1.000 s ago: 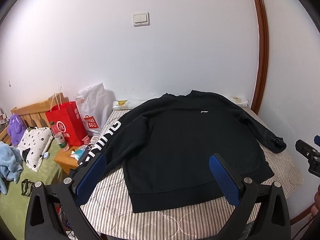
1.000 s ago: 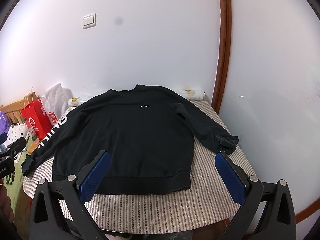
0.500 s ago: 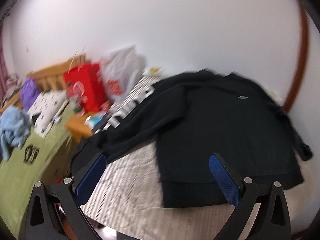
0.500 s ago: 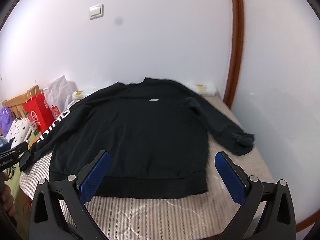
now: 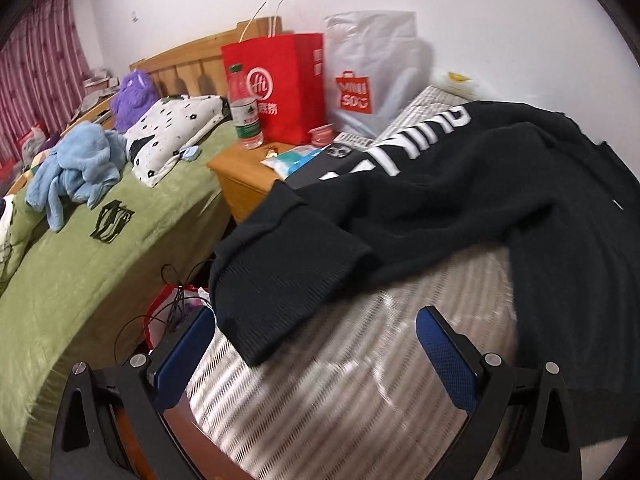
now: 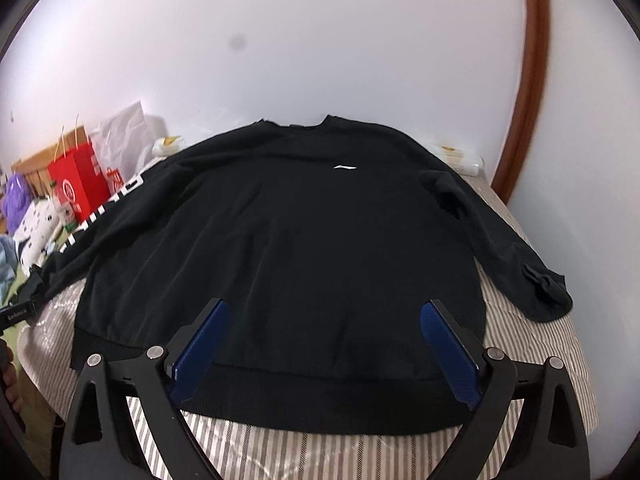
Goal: Fold small clothes
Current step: 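Grasp the cuff of the white-lettered sleeve with the left tool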
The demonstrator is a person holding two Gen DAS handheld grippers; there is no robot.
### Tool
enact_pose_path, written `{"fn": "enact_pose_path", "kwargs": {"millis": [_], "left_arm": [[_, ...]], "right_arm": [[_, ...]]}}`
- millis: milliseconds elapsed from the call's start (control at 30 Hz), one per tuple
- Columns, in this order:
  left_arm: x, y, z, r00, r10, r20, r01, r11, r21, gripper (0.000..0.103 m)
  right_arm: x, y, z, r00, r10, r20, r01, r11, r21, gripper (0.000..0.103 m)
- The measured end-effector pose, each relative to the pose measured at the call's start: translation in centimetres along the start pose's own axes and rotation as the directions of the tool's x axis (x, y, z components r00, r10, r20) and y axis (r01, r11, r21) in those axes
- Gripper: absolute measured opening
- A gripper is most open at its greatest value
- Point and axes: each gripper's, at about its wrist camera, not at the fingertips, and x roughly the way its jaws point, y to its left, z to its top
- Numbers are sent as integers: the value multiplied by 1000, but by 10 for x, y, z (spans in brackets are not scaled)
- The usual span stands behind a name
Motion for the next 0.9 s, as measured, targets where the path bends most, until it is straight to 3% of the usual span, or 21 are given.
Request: {"fn": "enact_pose_path", "kwargs": {"millis": [100, 233, 267, 367, 400, 467, 633, 733, 800, 900], "left_arm": [[18, 4, 5, 1000, -7, -25, 7, 1000, -11, 99], [24, 5, 11, 1000, -15, 18, 15, 1000, -19, 91], [24, 5, 14, 1000, -15, 26, 15, 1000, -22, 82], [25, 6, 21, 999, 1, 51, -1, 1000, -11, 33], [25, 7, 24, 998, -35, 47, 36, 999, -9, 18], [24, 7, 29, 993, -109, 36, 110, 994, -22, 4], [8, -11, 41, 964, -253, 80, 253, 967, 5, 4], [-6, -29, 53, 922, -374, 104, 375, 927, 3, 4], [-14, -42, 60, 905, -409, 118, 410, 912, 20, 4], [-24, -70, 71, 896, -427, 124, 423, 904, 57, 4]], "right_arm": [[10, 8, 2, 1000, 14, -13, -14, 1000, -12, 95], [21, 12, 2, 999, 14, -35, -15, 1000, -17, 95], [24, 13, 2, 999, 11, -40, -11, 1000, -17, 95], [34, 12, 0, 998, 2, -62, -3, 1000, -11, 95], [37, 12, 0, 998, 0, -69, -1, 1000, -8, 95], [43, 11, -1, 997, -1, -78, 1, 1000, -2, 95], [56, 4, 1, 995, 5, -103, -2, 1000, 22, 95], [60, -1, 5, 994, 5, -109, -2, 1000, 28, 95], [61, -6, 10, 994, 6, -107, -2, 999, 37, 95], [60, -15, 16, 994, 3, -106, 2, 999, 50, 95]]}}
